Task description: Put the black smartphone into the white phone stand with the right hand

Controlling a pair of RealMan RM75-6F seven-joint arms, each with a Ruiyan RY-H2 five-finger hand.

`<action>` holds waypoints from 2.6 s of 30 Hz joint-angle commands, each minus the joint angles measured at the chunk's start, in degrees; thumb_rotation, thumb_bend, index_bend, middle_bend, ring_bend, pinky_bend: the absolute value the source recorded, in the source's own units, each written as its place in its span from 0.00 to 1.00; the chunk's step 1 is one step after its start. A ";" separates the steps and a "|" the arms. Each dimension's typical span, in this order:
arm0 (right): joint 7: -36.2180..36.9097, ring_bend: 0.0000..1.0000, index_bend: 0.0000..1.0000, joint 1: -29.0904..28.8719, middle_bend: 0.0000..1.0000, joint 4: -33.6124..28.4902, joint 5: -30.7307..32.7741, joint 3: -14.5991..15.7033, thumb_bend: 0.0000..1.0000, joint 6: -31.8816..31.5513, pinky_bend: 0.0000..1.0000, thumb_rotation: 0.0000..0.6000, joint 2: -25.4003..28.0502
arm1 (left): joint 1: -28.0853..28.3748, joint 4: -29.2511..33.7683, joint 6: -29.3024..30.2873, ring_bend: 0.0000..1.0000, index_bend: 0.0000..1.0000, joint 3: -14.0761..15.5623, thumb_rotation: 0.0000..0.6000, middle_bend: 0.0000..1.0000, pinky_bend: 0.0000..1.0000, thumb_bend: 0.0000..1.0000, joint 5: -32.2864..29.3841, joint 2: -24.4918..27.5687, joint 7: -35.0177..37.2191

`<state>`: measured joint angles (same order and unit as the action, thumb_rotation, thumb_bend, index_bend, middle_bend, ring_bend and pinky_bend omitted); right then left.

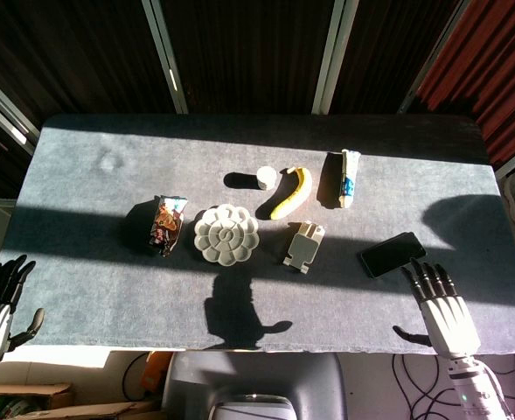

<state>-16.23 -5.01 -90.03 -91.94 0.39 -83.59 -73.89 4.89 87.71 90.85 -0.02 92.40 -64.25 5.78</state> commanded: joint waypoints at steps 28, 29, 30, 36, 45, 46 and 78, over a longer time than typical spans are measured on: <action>-10.01 0.00 0.05 -26.27 0.03 25.17 13.29 -6.62 0.19 40.13 0.01 1.00 -0.25 | 0.94 0.37 -2.60 0.00 0.00 -1.41 1.00 0.00 0.00 0.41 -2.30 -0.33 -0.53; -10.18 0.00 0.06 -26.57 0.04 25.48 13.31 -6.45 0.19 40.34 0.01 1.00 -0.49 | 0.95 0.39 -2.64 0.00 0.00 -1.47 1.00 0.00 0.00 0.41 -2.38 -0.36 -0.63; -10.33 0.00 0.08 -26.92 0.05 25.93 13.07 -6.12 0.19 40.43 0.02 1.00 -0.85 | 0.98 0.43 -2.69 0.00 0.00 -1.55 1.00 0.00 0.00 0.41 -2.50 -0.41 -0.75; -11.60 0.00 0.17 -28.25 0.11 30.16 12.89 -4.96 0.19 40.68 0.06 1.00 -3.63 | 0.93 0.54 -2.80 0.00 0.00 -1.67 1.00 0.00 0.00 0.40 -2.79 -0.49 -1.07; -11.37 0.00 0.25 -28.82 0.14 34.50 12.97 -2.80 0.19 41.70 0.09 1.00 -6.67 | 0.95 0.58 -3.05 0.00 0.00 -1.83 1.00 0.00 0.00 0.40 -3.09 -0.43 -0.99; -11.00 0.00 0.26 -28.84 0.15 34.85 12.98 -2.72 0.19 41.69 0.09 1.00 -6.99 | 0.98 0.58 -3.13 0.00 0.00 -1.82 1.00 0.00 0.00 0.40 -3.09 -0.45 -1.04; -0.25 0.15 0.62 -29.90 0.37 43.71 8.41 0.55 0.32 39.30 0.22 1.00 -12.38 | 1.18 0.68 -3.78 0.00 0.00 -1.22 1.00 0.00 0.00 0.40 -2.05 0.05 -0.22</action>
<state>-16.50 -34.91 -46.32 -83.53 0.95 -44.29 -86.30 6.06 88.39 87.07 -1.27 90.30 -64.22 5.51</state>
